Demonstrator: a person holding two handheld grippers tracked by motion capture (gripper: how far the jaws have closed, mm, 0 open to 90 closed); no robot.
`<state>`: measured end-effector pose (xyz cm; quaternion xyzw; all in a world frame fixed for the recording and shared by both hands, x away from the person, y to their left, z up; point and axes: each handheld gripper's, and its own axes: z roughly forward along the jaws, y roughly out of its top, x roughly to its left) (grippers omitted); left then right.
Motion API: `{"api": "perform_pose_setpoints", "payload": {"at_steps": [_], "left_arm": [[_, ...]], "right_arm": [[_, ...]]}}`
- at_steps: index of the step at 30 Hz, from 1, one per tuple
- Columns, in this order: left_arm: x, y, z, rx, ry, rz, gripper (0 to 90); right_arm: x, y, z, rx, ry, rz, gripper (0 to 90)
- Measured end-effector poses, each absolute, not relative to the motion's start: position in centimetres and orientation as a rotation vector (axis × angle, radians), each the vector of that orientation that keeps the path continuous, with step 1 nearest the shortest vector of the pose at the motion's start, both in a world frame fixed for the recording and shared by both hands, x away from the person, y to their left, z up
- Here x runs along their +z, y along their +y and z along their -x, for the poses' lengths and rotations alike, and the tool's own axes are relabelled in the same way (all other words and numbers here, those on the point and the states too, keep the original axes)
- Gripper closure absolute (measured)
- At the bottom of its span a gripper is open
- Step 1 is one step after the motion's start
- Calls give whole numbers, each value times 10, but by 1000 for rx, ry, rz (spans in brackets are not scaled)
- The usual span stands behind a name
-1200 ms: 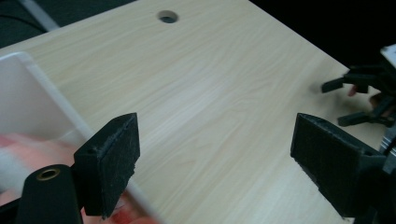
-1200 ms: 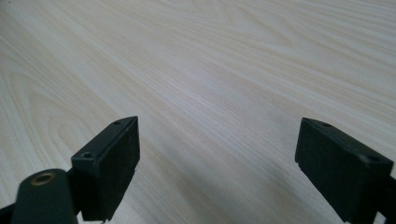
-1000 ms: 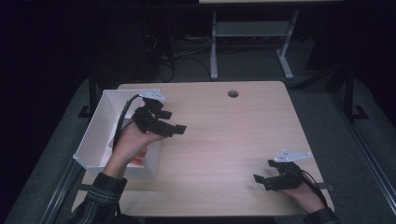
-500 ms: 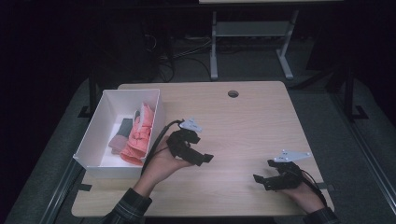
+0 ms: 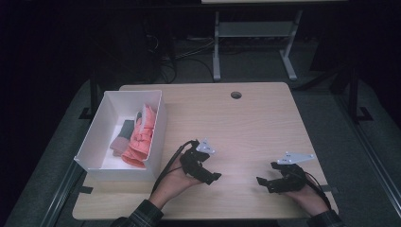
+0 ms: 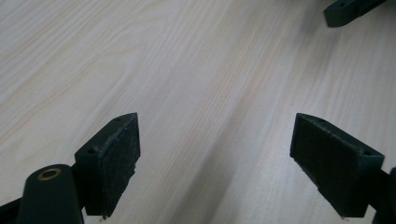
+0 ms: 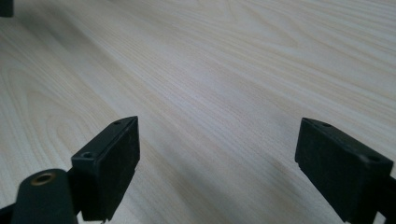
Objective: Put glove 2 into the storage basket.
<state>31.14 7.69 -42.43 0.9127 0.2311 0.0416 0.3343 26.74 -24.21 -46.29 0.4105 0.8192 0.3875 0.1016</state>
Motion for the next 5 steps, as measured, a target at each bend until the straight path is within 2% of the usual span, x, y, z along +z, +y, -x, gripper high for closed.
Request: {"api": "perform_pose_setpoints", "payload": {"at_steps": [5], "left_arm": [[-433, 81, -311, 108, 615, -2384, 156]], "right_arm": [[-463, -242, -268, 1149, 2418, -1211, 137]]}}
